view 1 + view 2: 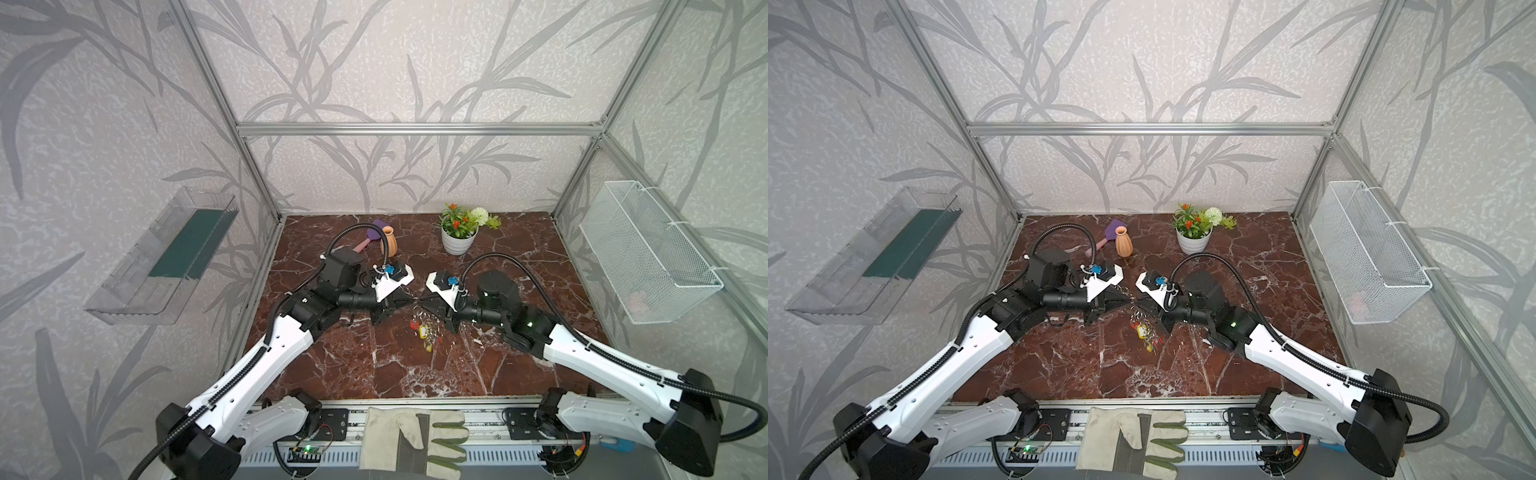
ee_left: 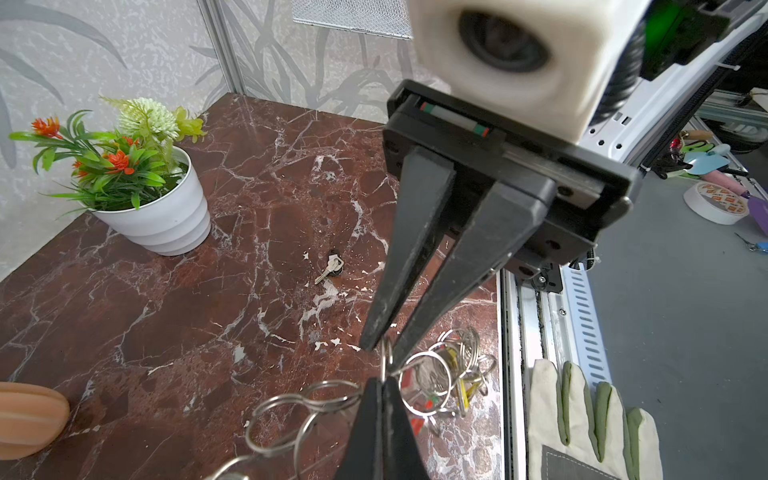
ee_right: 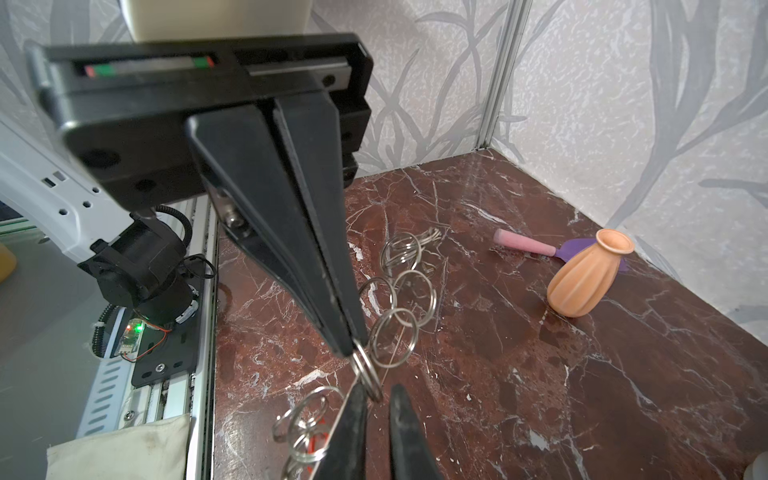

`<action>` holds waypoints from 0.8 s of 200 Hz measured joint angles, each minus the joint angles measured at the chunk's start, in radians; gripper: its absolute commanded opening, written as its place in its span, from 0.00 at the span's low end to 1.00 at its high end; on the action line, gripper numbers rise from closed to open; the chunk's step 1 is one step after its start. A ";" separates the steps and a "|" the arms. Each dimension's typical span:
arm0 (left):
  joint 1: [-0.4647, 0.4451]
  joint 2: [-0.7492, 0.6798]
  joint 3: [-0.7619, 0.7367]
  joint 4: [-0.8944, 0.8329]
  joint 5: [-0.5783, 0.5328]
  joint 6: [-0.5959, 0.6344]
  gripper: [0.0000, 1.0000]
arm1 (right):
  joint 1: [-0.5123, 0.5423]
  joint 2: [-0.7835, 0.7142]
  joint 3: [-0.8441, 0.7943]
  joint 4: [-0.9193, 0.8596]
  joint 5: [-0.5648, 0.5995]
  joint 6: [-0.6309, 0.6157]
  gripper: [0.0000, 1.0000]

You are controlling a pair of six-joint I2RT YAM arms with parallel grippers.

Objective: Put the keys on the keyring

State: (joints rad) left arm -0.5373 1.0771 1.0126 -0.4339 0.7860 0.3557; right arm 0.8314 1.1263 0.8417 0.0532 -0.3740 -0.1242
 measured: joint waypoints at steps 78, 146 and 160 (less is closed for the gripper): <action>0.000 0.000 -0.003 0.000 0.002 0.000 0.00 | 0.001 -0.004 0.000 0.001 -0.031 0.002 0.17; 0.000 0.008 -0.004 -0.001 0.018 0.000 0.00 | 0.001 -0.004 0.000 0.002 -0.048 0.009 0.14; 0.000 0.010 -0.004 -0.001 0.021 0.000 0.00 | 0.001 -0.004 0.000 0.002 -0.051 0.013 0.12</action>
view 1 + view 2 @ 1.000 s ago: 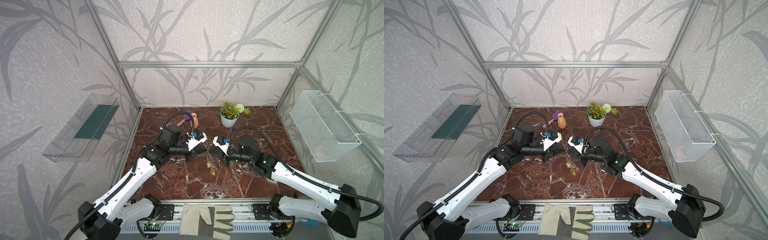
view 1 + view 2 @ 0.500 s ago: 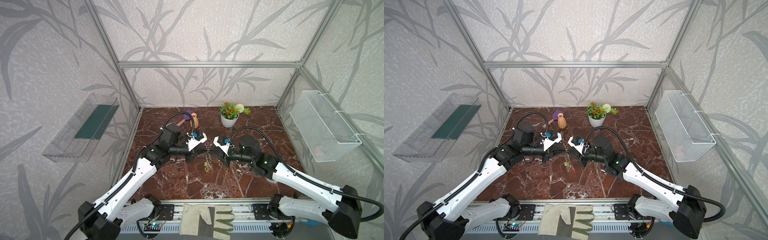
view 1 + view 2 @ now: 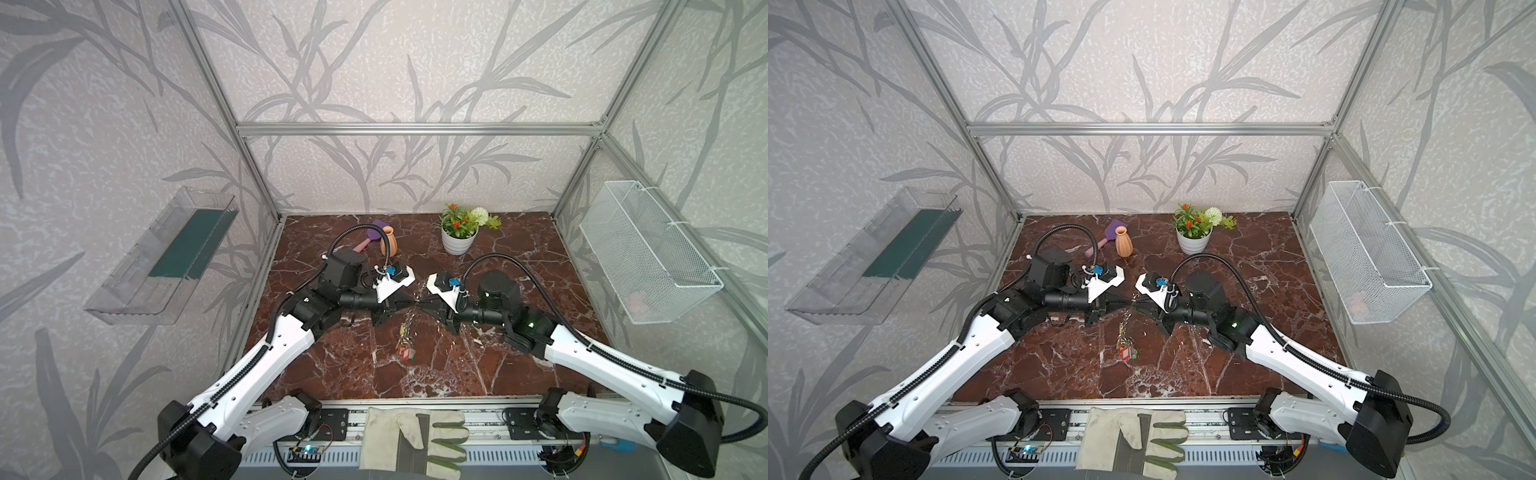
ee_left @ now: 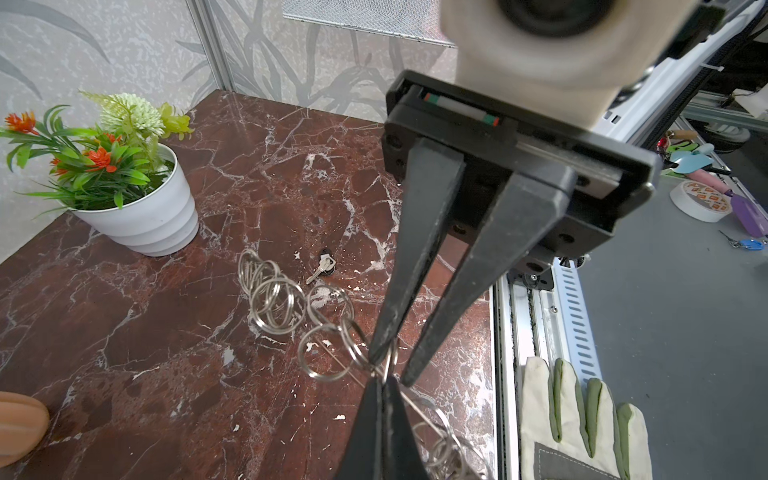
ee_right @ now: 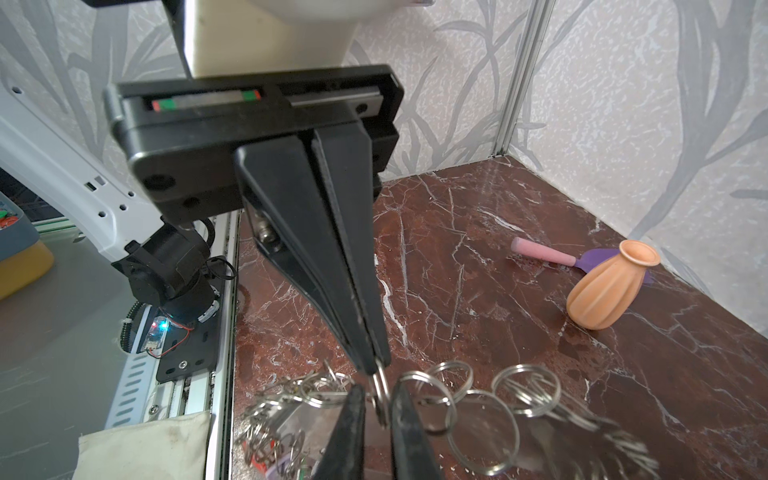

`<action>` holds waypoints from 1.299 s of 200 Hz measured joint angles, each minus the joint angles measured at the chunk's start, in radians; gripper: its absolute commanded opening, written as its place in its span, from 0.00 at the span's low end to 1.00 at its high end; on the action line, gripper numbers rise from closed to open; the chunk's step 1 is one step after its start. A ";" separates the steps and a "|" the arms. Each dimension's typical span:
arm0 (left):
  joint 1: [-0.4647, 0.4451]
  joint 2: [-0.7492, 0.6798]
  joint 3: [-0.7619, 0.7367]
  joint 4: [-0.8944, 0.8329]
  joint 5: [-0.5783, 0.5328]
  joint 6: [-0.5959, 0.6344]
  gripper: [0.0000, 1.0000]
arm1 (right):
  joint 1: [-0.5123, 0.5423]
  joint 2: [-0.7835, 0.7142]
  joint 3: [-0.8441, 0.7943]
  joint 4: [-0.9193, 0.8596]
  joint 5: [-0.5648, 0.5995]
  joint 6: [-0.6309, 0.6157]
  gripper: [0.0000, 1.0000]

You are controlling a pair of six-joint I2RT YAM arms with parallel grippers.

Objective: Put the keys on the keyring

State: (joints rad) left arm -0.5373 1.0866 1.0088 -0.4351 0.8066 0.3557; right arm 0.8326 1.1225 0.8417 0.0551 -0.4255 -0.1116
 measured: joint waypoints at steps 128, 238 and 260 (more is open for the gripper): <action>0.000 -0.003 -0.024 0.042 0.000 -0.073 0.34 | 0.002 0.002 -0.003 0.013 0.006 0.058 0.00; 0.001 -0.264 -0.319 0.352 -0.142 -0.378 0.98 | -0.077 -0.053 -0.093 0.202 -0.105 0.222 0.00; 0.001 -0.268 -0.332 0.408 -0.138 -0.417 0.89 | -0.097 -0.053 -0.104 0.243 -0.150 0.257 0.00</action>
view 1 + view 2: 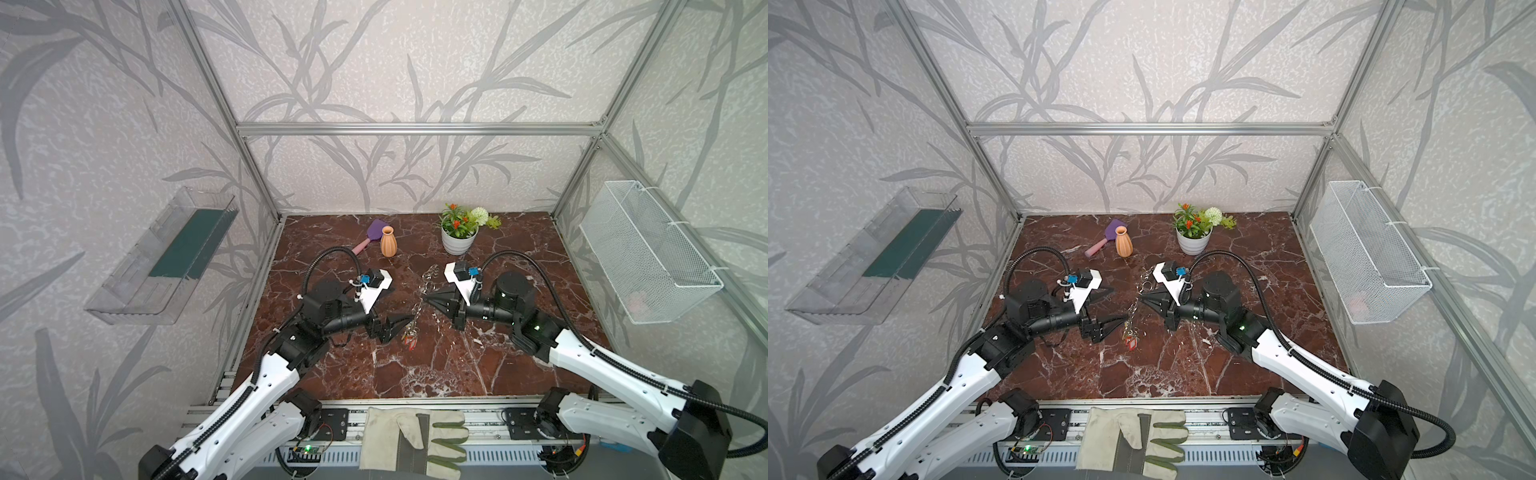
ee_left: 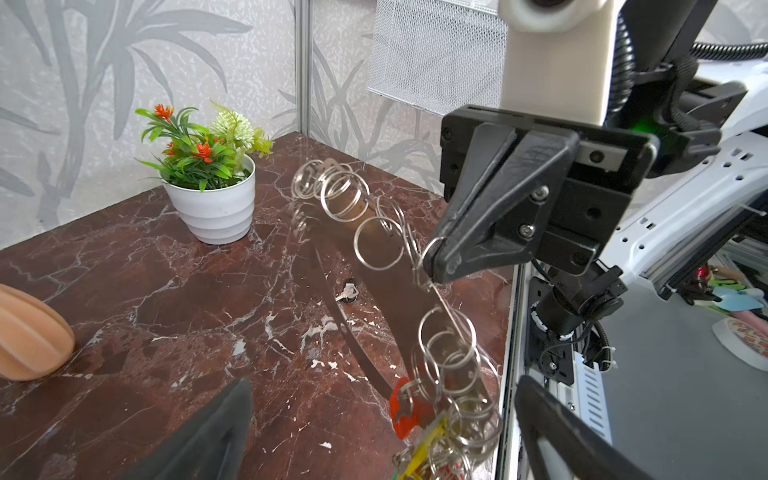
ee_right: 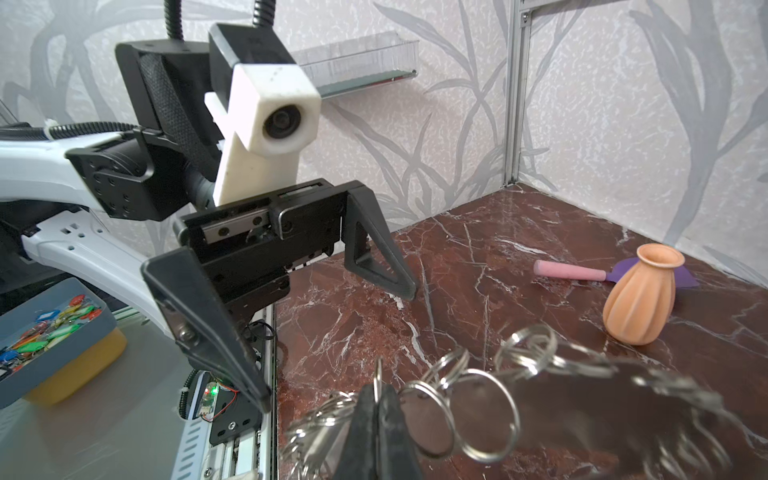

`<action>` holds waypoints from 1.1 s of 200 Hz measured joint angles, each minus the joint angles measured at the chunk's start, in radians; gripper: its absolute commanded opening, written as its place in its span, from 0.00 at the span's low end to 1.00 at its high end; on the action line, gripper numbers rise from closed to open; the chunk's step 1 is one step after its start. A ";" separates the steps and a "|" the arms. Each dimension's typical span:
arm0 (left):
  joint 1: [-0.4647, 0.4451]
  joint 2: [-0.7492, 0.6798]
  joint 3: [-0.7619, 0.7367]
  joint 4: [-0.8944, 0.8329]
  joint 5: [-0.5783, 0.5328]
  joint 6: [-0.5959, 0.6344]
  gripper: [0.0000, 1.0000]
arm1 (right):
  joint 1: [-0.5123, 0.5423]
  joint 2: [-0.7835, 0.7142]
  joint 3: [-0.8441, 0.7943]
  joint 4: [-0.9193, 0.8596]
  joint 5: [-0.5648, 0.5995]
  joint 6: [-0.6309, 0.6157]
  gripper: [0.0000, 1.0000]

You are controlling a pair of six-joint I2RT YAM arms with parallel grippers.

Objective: Put the keys on the keyring

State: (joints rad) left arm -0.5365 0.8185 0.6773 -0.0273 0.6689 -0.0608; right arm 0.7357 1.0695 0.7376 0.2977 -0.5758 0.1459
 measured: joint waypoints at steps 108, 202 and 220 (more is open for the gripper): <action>0.037 0.138 0.142 0.050 0.202 -0.042 0.37 | -0.013 -0.006 -0.017 0.087 -0.124 0.064 0.00; 0.037 0.178 0.171 -0.021 0.336 -0.010 0.30 | -0.020 -0.010 -0.018 0.102 -0.141 0.076 0.00; 0.037 0.190 0.171 -0.019 0.341 -0.016 0.29 | -0.020 -0.010 -0.018 0.103 -0.141 0.078 0.00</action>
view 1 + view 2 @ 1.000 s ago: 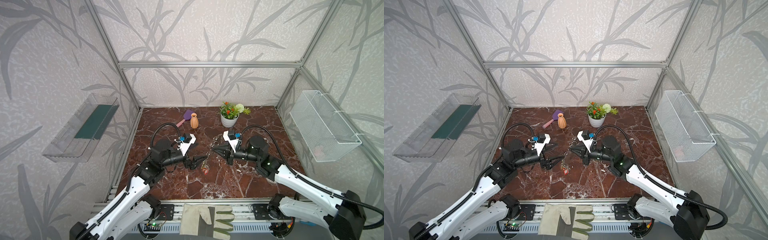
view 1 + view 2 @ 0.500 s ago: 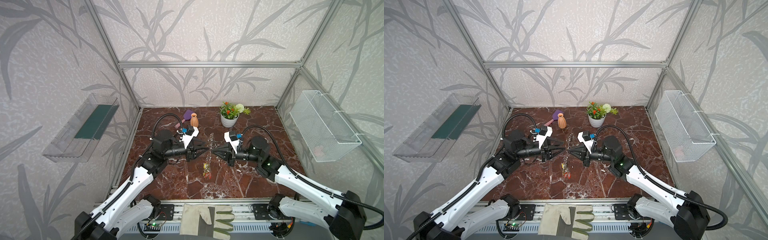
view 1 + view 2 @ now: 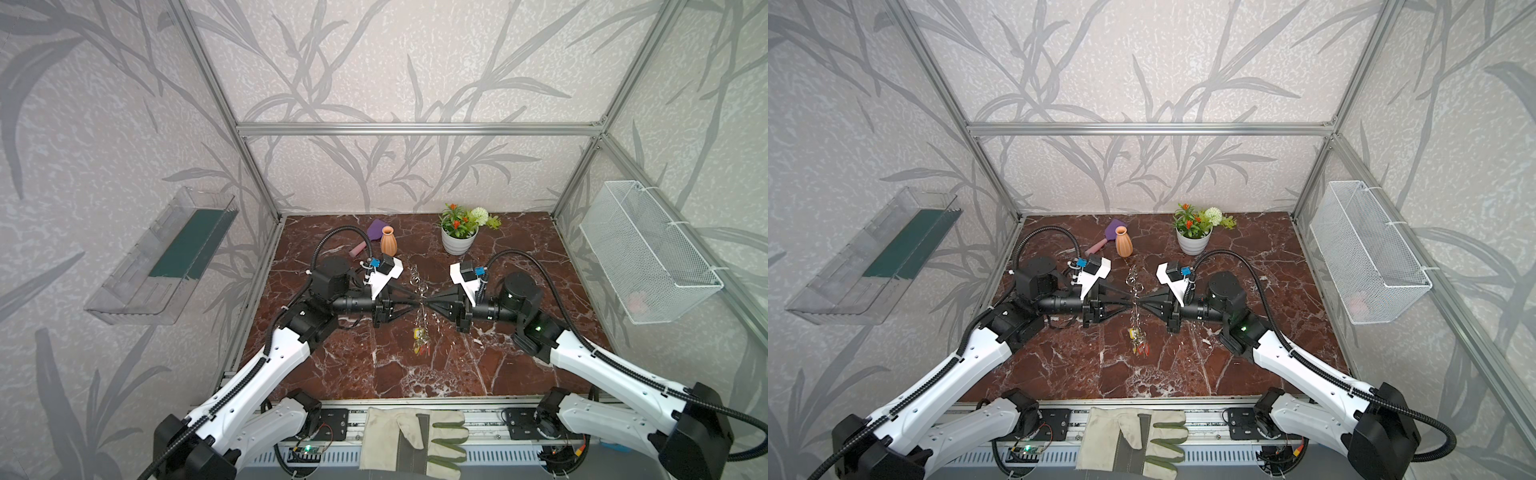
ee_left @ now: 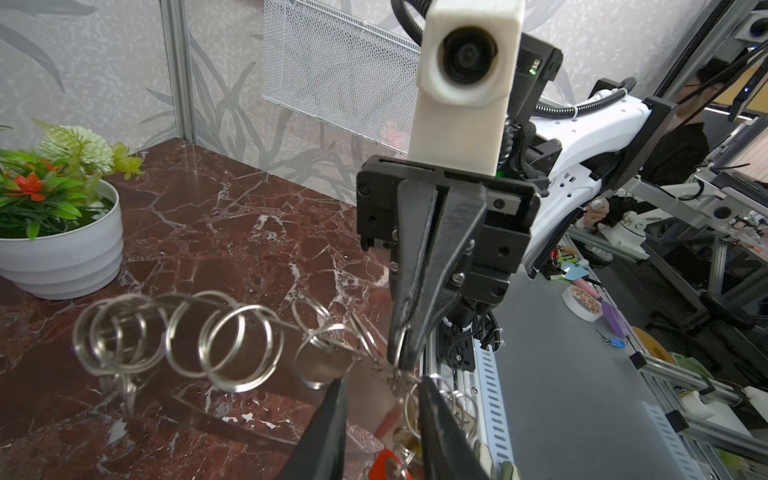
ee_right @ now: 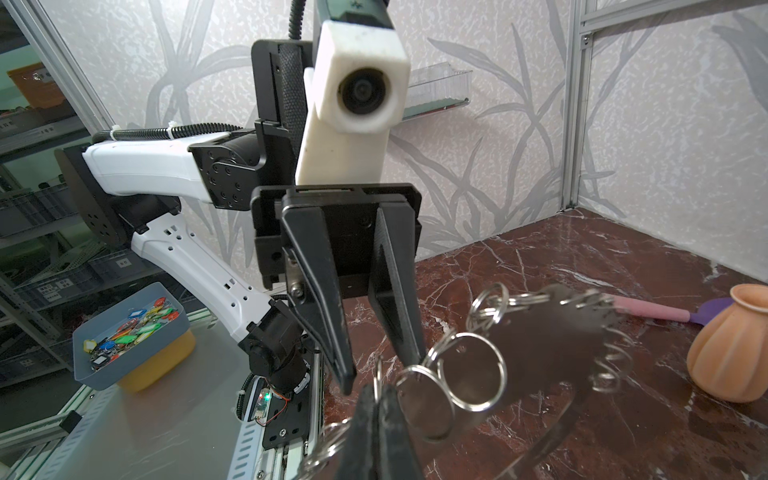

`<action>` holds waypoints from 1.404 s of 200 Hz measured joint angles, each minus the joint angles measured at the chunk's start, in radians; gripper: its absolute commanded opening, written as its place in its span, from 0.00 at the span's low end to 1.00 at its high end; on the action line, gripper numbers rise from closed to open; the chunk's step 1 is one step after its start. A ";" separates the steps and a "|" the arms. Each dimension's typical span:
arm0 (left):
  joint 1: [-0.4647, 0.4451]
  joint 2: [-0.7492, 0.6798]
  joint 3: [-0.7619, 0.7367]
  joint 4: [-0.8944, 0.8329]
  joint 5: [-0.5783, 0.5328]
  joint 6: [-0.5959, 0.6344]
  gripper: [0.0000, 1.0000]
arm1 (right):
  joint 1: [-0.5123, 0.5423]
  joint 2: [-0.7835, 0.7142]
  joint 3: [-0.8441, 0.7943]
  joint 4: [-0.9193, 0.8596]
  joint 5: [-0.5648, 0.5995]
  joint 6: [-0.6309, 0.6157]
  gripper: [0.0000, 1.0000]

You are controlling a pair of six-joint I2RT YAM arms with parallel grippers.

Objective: Put the keys on the keyring

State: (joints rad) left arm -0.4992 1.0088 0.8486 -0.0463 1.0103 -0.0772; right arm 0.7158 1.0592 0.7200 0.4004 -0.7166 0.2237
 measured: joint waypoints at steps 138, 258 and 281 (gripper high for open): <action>-0.024 0.014 0.000 0.055 0.001 -0.056 0.15 | 0.000 0.005 -0.005 0.020 0.000 0.016 0.00; -0.050 -0.009 -0.019 0.048 -0.117 -0.099 0.00 | -0.008 0.021 -0.005 0.016 0.009 0.017 0.11; -0.056 -0.055 -0.053 0.040 -0.177 -0.110 0.00 | -0.007 0.021 -0.004 0.020 0.009 0.024 0.26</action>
State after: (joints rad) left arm -0.5556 0.9543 0.7952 -0.0067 0.8330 -0.1871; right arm 0.7086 1.0801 0.7158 0.4206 -0.7078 0.2474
